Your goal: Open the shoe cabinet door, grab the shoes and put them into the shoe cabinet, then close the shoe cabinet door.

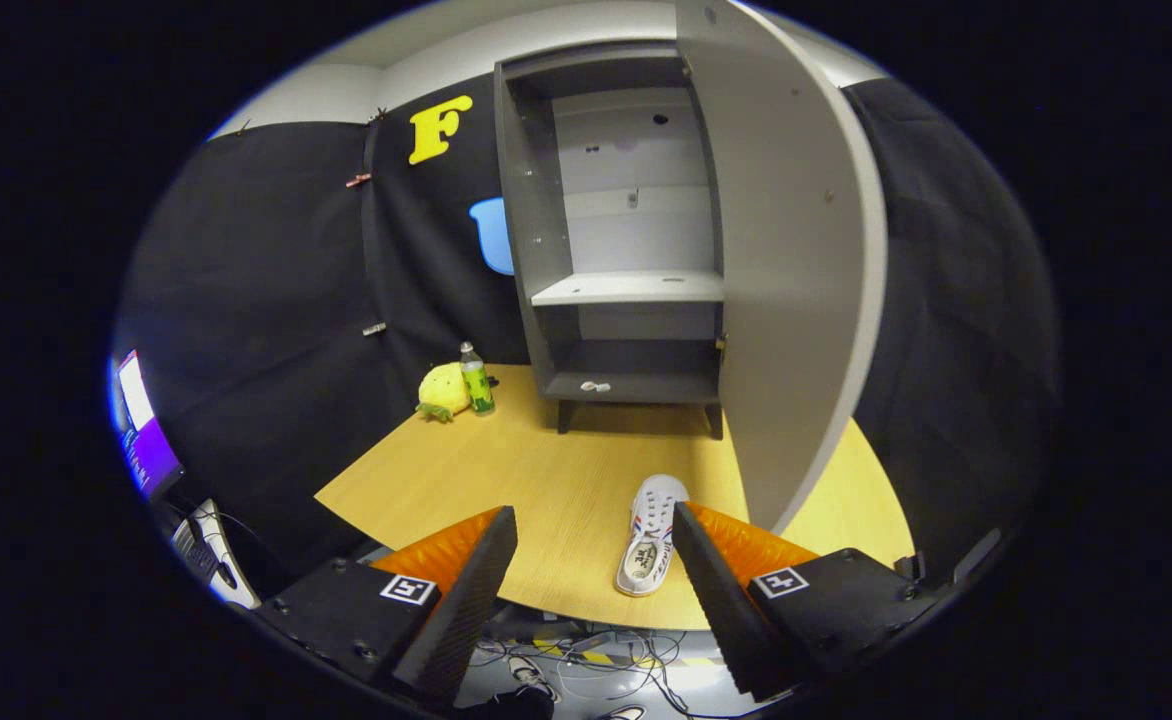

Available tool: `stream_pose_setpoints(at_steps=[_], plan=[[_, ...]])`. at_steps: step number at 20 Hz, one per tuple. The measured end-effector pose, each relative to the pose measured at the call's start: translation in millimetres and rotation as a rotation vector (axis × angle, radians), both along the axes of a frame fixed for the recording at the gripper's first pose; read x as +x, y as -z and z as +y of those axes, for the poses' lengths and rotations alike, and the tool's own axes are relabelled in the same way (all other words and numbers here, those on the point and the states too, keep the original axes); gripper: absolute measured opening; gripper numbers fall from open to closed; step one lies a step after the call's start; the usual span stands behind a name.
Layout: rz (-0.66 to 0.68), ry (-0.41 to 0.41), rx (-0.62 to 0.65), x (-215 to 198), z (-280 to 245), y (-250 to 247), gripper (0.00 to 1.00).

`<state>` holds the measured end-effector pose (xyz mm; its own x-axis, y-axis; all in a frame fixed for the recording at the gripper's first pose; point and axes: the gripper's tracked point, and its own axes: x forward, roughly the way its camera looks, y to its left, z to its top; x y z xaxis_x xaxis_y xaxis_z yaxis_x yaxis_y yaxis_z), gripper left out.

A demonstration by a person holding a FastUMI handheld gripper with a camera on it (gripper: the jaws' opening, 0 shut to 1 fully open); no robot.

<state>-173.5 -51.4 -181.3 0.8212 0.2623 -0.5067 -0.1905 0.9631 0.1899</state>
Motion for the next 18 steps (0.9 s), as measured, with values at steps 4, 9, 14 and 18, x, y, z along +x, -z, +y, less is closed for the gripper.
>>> stream_pose_setpoints(at_steps=[4, 9, 14, 18], plan=[[0.138, 0.047, -0.056, 40, 13, 88, 0.99], [0.152, 0.138, -0.187, 105, 8, 155, 0.99], [0.251, 0.083, -0.313, 117, 16, 216, 0.99], [0.320, 0.124, -0.311, 120, 8, 245, 0.99]])
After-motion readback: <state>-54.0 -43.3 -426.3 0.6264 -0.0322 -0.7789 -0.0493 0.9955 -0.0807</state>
